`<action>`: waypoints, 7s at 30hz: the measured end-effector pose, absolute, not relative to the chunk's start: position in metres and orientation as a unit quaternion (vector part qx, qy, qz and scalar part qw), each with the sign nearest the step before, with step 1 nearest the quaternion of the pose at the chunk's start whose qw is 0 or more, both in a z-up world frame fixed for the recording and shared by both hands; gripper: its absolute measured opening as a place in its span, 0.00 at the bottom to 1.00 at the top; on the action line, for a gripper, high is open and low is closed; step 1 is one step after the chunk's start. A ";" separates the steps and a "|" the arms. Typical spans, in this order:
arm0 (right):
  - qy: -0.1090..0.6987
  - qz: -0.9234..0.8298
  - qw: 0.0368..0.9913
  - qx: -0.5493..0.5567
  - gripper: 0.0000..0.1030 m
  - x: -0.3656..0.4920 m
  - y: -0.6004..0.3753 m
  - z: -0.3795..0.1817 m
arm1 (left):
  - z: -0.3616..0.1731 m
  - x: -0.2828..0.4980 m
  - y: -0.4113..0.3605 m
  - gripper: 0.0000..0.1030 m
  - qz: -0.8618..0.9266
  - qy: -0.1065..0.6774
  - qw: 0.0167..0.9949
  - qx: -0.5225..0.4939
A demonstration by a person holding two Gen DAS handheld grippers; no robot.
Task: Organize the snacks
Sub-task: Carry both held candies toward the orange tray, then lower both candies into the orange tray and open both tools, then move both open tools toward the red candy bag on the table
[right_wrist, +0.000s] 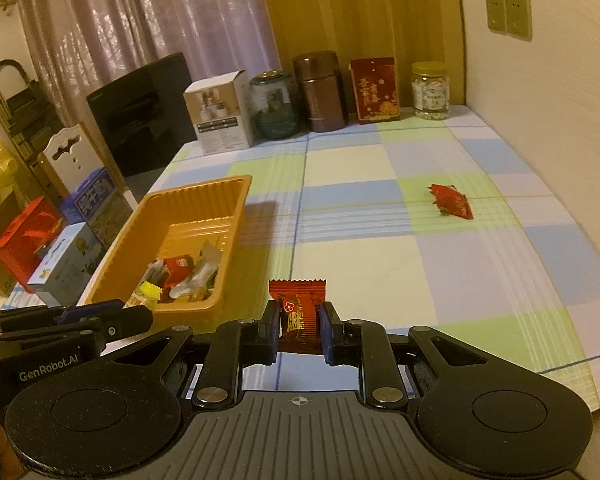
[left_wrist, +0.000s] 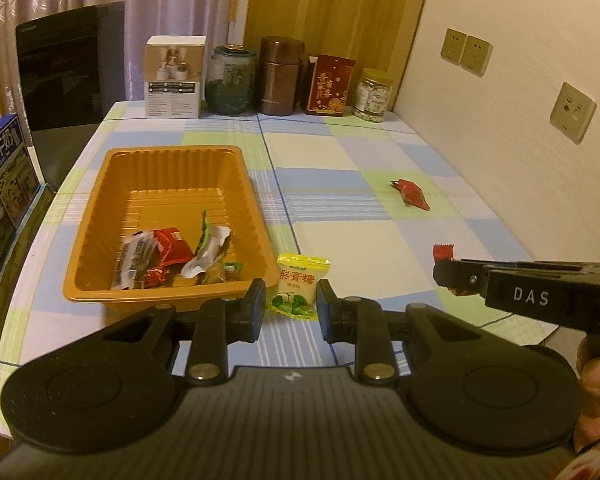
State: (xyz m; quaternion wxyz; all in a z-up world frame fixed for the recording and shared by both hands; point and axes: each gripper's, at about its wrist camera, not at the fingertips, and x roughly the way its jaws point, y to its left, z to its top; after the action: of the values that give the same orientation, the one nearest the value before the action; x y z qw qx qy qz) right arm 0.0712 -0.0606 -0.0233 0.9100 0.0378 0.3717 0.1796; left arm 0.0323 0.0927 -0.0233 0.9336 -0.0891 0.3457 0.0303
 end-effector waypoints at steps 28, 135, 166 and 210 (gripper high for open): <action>0.378 0.244 0.893 0.005 0.20 0.085 0.017 -0.032 | -0.019 0.020 0.161 0.23 0.098 0.339 0.928 -0.117; 0.412 0.215 0.883 0.072 0.59 0.194 0.034 -0.064 | -0.042 0.104 0.229 0.48 0.117 0.345 0.922 -0.129; 0.387 0.078 0.912 0.115 0.62 0.116 -0.137 -0.029 | -0.015 0.095 0.073 0.81 0.015 0.335 0.938 -0.085; 0.378 0.098 0.918 0.069 0.66 0.348 -0.186 -0.126 | -0.094 0.319 0.019 0.89 0.014 0.367 0.928 -0.065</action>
State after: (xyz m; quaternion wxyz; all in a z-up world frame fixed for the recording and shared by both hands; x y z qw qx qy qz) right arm 0.3479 -0.1862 -0.1262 0.9179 0.0689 0.3782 0.0983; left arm 0.3192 0.0188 -0.0943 0.9279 -0.0655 0.3668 0.0144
